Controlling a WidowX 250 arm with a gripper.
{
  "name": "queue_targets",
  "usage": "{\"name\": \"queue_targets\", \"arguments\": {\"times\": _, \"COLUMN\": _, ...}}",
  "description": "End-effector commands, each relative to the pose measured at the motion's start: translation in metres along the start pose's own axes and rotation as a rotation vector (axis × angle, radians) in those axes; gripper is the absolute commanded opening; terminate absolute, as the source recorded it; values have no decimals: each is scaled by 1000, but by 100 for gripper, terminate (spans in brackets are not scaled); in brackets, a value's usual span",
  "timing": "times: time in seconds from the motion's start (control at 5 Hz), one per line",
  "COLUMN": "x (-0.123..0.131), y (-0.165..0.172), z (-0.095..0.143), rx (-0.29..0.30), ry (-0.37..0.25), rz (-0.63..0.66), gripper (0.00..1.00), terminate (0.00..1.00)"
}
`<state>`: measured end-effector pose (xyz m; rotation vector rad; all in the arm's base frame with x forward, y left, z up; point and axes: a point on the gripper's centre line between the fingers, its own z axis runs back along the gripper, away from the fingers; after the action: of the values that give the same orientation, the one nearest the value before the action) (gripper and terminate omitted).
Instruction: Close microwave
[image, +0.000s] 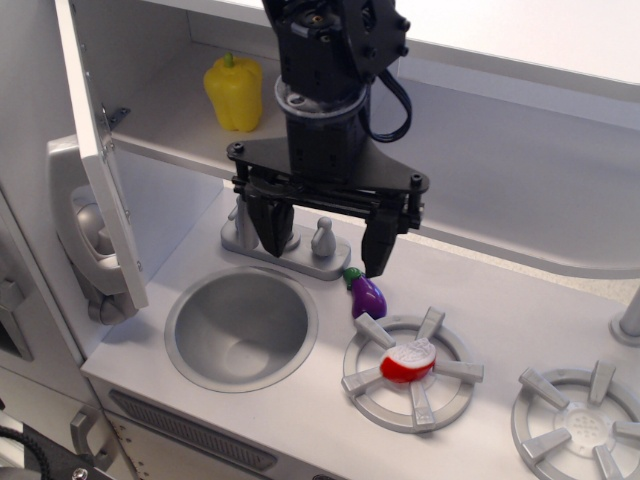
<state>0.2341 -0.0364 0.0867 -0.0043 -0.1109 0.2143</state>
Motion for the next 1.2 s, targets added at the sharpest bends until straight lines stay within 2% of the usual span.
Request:
{"name": "queue_targets", "arguments": {"times": 0.0, "x": 0, "y": 0, "z": 0, "rx": 0, "ry": 0, "rz": 0, "gripper": 100, "terminate": 0}}
{"name": "queue_targets", "arguments": {"times": 0.2, "x": 3, "y": 3, "z": 20, "rx": -43, "ry": -11, "rz": 6, "gripper": 100, "terminate": 0}}
{"name": "queue_targets", "arguments": {"times": 0.4, "x": 8, "y": 20, "z": 43, "rx": -71, "ry": -64, "rz": 24, "gripper": 100, "terminate": 0}}
{"name": "queue_targets", "arguments": {"times": 0.8, "x": 22, "y": 75, "z": 69, "rx": -63, "ry": -126, "rz": 46, "gripper": 100, "terminate": 0}}
{"name": "queue_targets", "arguments": {"times": 1.0, "x": 31, "y": 100, "z": 81, "rx": -50, "ry": -134, "rz": 81, "gripper": 100, "terminate": 0}}
